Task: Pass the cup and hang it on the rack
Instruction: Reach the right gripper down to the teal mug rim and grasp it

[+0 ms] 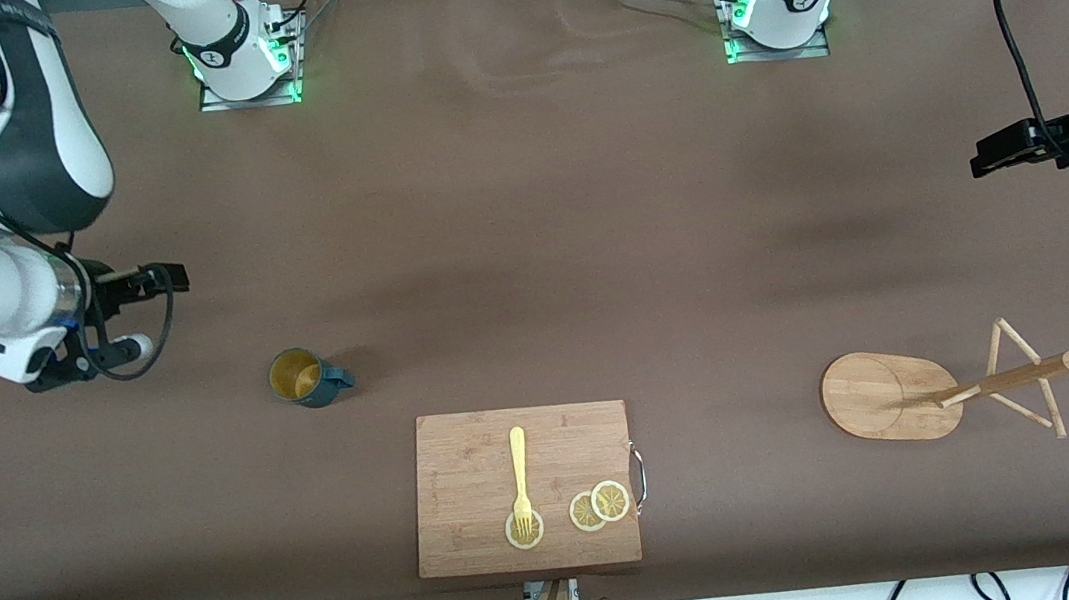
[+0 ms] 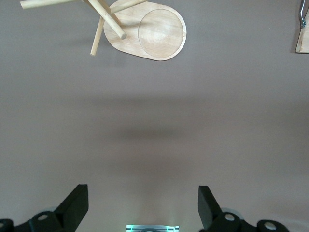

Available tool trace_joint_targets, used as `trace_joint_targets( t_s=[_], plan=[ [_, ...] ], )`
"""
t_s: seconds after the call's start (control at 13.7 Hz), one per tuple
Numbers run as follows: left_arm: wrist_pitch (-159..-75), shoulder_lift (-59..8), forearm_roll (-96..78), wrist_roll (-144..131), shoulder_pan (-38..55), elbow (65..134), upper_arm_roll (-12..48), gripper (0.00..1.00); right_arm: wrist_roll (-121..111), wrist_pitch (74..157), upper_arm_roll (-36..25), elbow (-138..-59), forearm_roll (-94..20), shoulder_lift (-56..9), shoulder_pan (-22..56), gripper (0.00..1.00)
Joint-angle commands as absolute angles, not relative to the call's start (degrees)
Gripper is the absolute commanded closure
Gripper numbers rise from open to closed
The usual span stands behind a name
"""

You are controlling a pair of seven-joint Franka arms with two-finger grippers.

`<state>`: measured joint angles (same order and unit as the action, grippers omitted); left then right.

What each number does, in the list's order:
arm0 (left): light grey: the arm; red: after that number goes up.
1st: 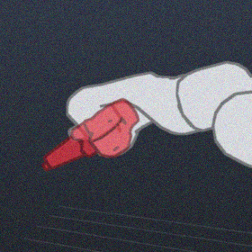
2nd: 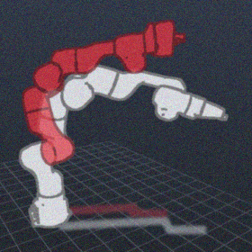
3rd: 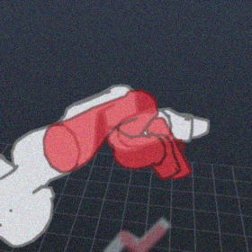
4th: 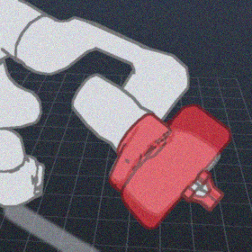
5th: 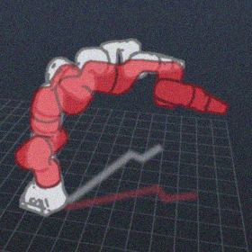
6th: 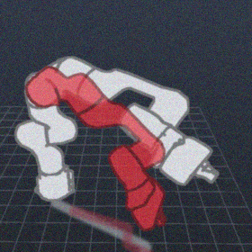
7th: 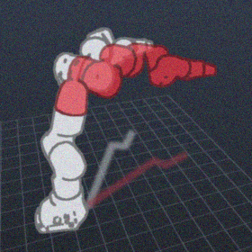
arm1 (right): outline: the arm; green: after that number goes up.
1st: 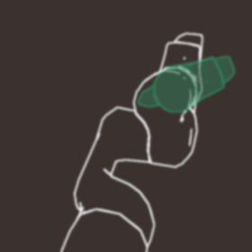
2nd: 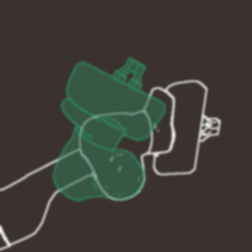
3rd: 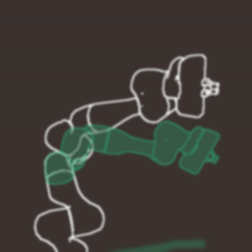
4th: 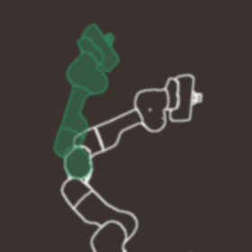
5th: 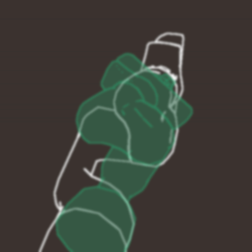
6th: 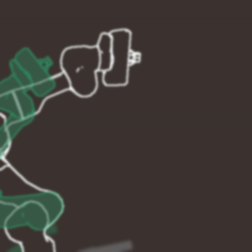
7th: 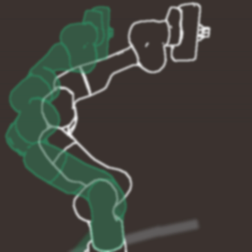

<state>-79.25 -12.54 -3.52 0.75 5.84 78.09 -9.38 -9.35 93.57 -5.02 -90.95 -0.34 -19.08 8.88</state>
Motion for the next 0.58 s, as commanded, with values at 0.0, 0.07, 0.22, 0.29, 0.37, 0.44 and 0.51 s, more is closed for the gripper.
trace_joint_targets(
  t_s=[0.0,0.07,0.22,0.29,0.37,0.44,0.51],
  plan=[
    [-79.5,-12.5,-4.7,1.1,5.6,78.0,-9.3,0.0,-10.2,96.1,-4.9,-86.0,-3.0,-25.2,8.7,0.0],
    [-79.5,-12.5,-4.7,1.1,5.5,78.0,-9.3,0.0,-9.8,99.2,-4.9,-86.0,-4.6,-27.1,8.7,0.0],
    [-79.5,-12.5,-4.8,1.1,5.6,78.0,-9.3,0.0,-9.0,106.1,-4.8,-86.0,-5.4,-30.9,9.6,0.0],
    [-79.5,-12.5,-4.7,1.1,5.6,78.0,-9.3,0.0,-8.4,107.8,-4.8,-86.0,-5.8,-31.8,9.9,0.0],
    [-79.5,-12.5,-4.7,1.1,5.6,78.0,-9.3,0.0,-8.4,109.1,-4.8,-86.0,-6.1,-32.7,10.1,0.0],
    [-79.5,-12.5,-4.7,1.1,5.6,78.0,-9.3,0.0,-8.4,110.2,-4.8,-86.0,-6.2,-33.8,10.5,0.0],
    [-79.5,-12.5,-4.7,1.1,5.5,78.0,-9.3,0.0,-8.4,111.9,-4.8,-86.0,-6.2,-34.8,10.5,0.0]
  ],
)
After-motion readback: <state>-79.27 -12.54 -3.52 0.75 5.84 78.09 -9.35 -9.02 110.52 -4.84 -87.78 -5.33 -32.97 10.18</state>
